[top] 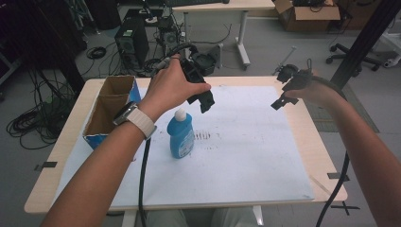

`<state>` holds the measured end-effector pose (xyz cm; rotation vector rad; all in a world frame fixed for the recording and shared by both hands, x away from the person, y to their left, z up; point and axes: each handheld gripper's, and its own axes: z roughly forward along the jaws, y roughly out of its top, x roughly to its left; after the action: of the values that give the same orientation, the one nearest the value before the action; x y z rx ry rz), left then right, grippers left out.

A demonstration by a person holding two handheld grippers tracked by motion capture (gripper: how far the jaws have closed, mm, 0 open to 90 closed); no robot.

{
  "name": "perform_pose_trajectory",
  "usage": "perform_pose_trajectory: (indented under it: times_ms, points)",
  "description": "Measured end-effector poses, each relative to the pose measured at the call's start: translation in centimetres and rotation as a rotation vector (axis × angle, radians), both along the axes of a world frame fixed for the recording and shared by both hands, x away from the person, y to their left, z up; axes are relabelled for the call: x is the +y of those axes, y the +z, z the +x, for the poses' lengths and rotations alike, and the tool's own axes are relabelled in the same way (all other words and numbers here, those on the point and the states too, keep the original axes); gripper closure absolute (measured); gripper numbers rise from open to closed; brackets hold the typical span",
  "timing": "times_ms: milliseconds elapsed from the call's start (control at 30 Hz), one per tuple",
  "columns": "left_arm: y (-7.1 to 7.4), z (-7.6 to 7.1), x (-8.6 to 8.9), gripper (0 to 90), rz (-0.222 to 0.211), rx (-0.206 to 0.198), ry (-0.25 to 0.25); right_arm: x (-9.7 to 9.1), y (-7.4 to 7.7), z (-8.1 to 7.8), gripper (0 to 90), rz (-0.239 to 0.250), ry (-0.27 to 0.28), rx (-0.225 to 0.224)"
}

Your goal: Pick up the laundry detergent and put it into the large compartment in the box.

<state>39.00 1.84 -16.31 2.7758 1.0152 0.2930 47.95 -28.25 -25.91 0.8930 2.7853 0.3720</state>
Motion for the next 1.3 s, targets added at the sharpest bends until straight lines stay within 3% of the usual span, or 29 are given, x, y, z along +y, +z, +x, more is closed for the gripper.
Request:
perform_pose_trajectory:
  times_ms: [267, 800, 1300]
  points:
    - [-0.2, 0.2, 0.9, 4.8, -0.007, 0.007, 0.068, 0.1, 0.0, 0.0, 10.8, -0.002, 0.003, -0.003]
    - [-2.2, 0.6, 2.9, 4.7, -0.017, 0.028, 0.182, 0.3, -0.1, 0.0, 10.7, 0.002, 0.008, -0.002]
    - [-4.9, 0.8, 3.7, 5.1, -0.019, 0.056, 0.203, 0.4, -0.2, 0.0, 10.7, -0.001, 0.010, -0.003]
